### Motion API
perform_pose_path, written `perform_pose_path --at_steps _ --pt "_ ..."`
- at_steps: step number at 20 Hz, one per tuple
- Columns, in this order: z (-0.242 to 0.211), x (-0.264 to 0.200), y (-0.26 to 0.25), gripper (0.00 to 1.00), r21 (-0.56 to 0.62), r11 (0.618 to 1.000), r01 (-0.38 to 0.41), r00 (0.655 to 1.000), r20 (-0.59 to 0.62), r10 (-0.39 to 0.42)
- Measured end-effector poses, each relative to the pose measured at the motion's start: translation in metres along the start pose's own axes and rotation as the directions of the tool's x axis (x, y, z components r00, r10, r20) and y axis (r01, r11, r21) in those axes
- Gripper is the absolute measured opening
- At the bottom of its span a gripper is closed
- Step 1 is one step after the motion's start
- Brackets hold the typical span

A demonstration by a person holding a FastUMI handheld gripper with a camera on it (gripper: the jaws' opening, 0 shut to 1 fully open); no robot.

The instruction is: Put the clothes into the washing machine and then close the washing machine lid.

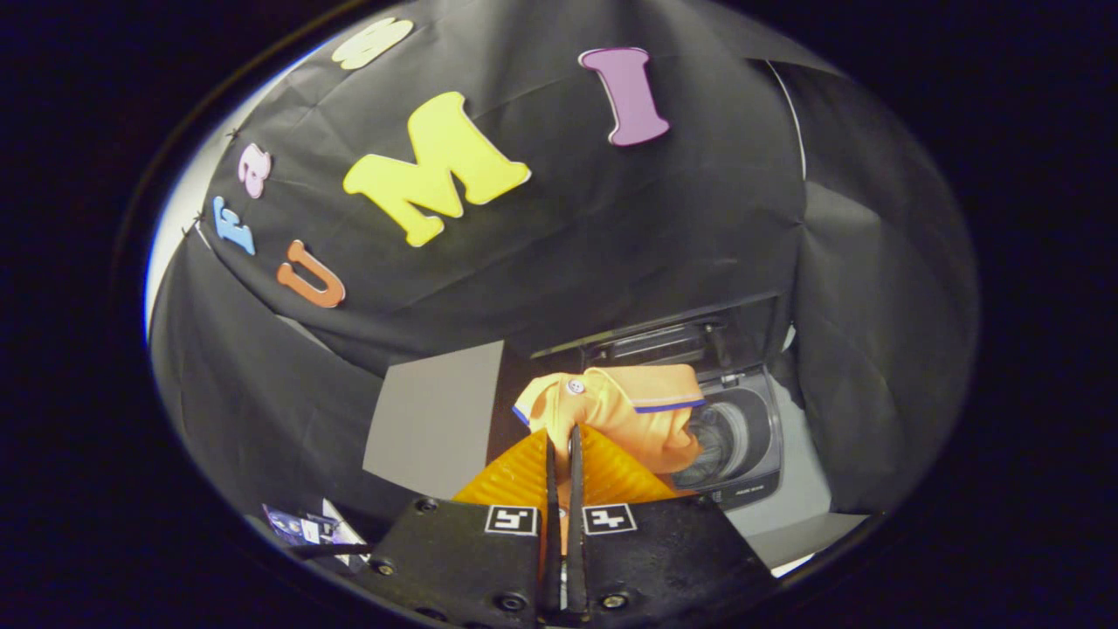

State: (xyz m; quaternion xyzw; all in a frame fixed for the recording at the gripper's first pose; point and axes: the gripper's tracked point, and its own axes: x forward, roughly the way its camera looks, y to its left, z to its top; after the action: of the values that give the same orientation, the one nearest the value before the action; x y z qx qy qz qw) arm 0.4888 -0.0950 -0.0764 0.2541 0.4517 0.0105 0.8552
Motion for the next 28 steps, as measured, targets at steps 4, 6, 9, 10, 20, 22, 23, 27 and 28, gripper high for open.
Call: perform_pose_path --at_steps 4,6,9,10,20,22,23,27,28 --pt "-0.006 0.020 -0.016 0.06 0.007 1.000 0.005 1.000 -0.021 -0.005" --pt "-0.012 0.031 -0.022 0.06 0.027 1.000 0.016 1.000 -0.027 -0.015" --pt "-0.022 0.045 -0.027 0.06 0.061 0.998 0.031 0.998 -0.052 -0.028" --pt "-0.028 0.052 -0.031 0.06 0.062 0.997 0.050 0.997 -0.057 -0.046" --pt "-0.072 0.141 -0.075 0.06 0.004 0.984 0.178 0.978 -0.113 -0.177" --pt "-0.074 0.150 -0.081 0.06 -0.028 0.983 0.184 0.976 -0.115 -0.186" --pt "-0.074 0.155 -0.083 0.06 -0.039 0.981 0.189 0.974 -0.116 -0.192" --pt "-0.083 0.178 -0.098 0.06 -0.103 0.966 0.237 0.961 -0.122 -0.249" --pt "-0.086 0.185 -0.102 0.07 -0.115 0.960 0.257 0.954 -0.125 -0.271"
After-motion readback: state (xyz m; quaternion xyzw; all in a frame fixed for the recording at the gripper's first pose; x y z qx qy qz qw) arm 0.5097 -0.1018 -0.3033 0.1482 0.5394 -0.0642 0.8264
